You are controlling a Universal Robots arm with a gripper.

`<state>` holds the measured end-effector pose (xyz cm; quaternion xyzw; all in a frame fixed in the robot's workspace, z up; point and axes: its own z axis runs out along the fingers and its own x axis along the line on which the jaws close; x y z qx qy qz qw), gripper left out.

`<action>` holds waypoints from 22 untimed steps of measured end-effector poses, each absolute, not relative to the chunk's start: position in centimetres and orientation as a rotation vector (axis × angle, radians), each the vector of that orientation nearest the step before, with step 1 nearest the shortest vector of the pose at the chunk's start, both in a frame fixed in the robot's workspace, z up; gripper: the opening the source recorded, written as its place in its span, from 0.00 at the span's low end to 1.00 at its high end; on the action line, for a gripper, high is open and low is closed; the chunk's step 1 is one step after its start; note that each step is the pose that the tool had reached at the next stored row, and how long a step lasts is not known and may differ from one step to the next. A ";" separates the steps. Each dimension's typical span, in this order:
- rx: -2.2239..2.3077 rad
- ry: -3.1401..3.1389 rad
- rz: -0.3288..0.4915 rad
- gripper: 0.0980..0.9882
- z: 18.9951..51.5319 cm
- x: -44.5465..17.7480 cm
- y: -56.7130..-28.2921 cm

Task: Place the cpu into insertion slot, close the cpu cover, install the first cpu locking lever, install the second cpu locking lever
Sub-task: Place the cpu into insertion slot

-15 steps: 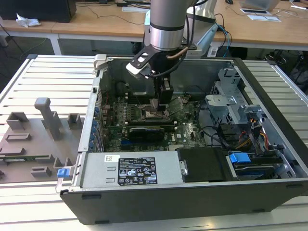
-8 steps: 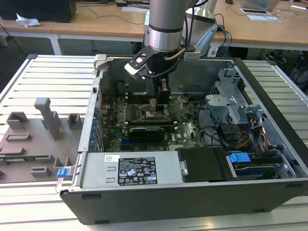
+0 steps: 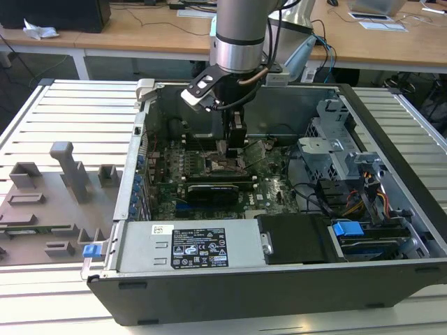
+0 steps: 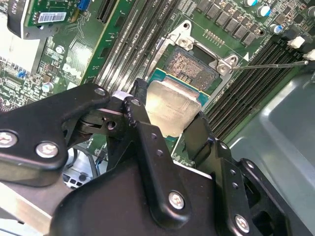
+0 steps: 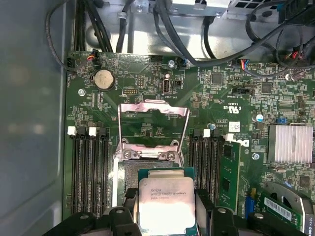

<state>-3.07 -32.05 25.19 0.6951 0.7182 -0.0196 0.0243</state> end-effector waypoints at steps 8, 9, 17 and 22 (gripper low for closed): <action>2.151 2.222 -0.061 0.50 24.7 -3.1 -32.0; 2.151 2.222 -0.061 0.50 24.7 -3.1 -32.0; 2.151 2.222 -0.061 0.50 24.3 -3.1 -32.0; 2.151 2.222 -0.061 0.50 24.0 -3.1 -32.0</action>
